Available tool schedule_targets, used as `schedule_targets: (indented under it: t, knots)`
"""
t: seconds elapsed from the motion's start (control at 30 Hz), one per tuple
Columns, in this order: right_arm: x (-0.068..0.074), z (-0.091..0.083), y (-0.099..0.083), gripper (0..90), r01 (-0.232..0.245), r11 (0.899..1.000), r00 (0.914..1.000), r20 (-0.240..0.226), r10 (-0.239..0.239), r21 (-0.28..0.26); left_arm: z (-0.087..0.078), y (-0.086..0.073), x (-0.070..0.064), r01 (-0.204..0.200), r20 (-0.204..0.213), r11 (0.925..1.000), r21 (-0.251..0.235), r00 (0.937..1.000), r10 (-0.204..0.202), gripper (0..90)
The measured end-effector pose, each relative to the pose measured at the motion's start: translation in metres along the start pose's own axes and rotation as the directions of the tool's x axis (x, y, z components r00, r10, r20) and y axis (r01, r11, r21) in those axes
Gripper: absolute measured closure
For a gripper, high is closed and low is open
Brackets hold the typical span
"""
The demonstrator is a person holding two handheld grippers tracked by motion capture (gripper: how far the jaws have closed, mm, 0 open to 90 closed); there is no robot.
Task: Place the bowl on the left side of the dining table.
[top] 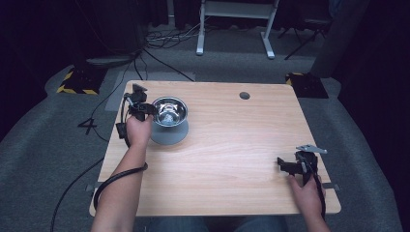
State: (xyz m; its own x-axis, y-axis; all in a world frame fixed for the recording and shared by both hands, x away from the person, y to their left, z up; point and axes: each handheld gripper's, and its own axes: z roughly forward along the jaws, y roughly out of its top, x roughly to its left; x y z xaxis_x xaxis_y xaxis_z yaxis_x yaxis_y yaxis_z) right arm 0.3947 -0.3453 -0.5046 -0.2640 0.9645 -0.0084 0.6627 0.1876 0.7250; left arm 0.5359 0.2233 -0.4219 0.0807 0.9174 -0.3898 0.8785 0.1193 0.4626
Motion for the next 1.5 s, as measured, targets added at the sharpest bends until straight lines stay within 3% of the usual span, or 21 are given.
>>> schedule_targets:
  t: [0.37,0.4,0.5,0.53,0.67,0.93,1.23,1.43,1.5]
  knots:
    - [0.000,0.000,0.000,4.2,0.000,1.000,1.0000,0.000,0.000,0.000,0.017,-0.004,0.006,0.008,-0.036,0.9989,0.046,0.9993,-0.007,85.8]
    - [0.000,0.000,0.000,4.2,-0.001,1.000,1.0000,0.000,0.001,0.000,0.020,-0.004,0.008,0.027,-0.049,0.9986,0.045,0.9985,-0.025,85.6]
    - [0.000,0.000,0.000,4.2,-0.001,1.000,1.0000,0.000,0.001,0.000,0.022,-0.005,0.010,0.030,-0.049,0.9980,0.055,0.9984,-0.028,85.7]
    - [0.000,0.000,0.000,4.2,-0.002,1.000,1.0000,0.000,0.002,0.001,0.023,-0.005,0.011,0.032,-0.032,0.9977,0.059,0.9990,-0.030,85.7]
    - [0.000,0.000,0.000,4.2,0.000,1.000,1.0000,0.000,0.000,0.000,0.026,-0.005,0.010,0.019,-0.060,0.9971,0.074,0.9981,-0.015,85.6]
    - [0.000,0.000,0.000,4.3,0.000,1.000,1.0000,0.000,0.000,0.000,0.029,-0.007,0.012,0.043,-0.042,0.9956,0.084,0.9983,-0.040,85.6]
    - [0.000,0.000,0.000,4.2,0.000,1.000,1.0000,0.000,0.000,0.000,0.029,-0.009,0.013,0.025,-0.051,0.9952,0.095,0.9985,-0.021,85.5]
    - [0.000,0.000,0.000,4.2,-0.001,1.000,1.0000,0.000,0.001,0.000,0.028,-0.011,0.013,0.012,-0.118,0.9968,0.079,0.9930,-0.003,69.6]
    - [0.000,0.000,0.000,4.2,0.000,1.000,1.0000,0.000,0.000,0.000,0.027,-0.011,0.015,0.017,-0.108,0.9975,0.068,0.9941,-0.010,62.1]
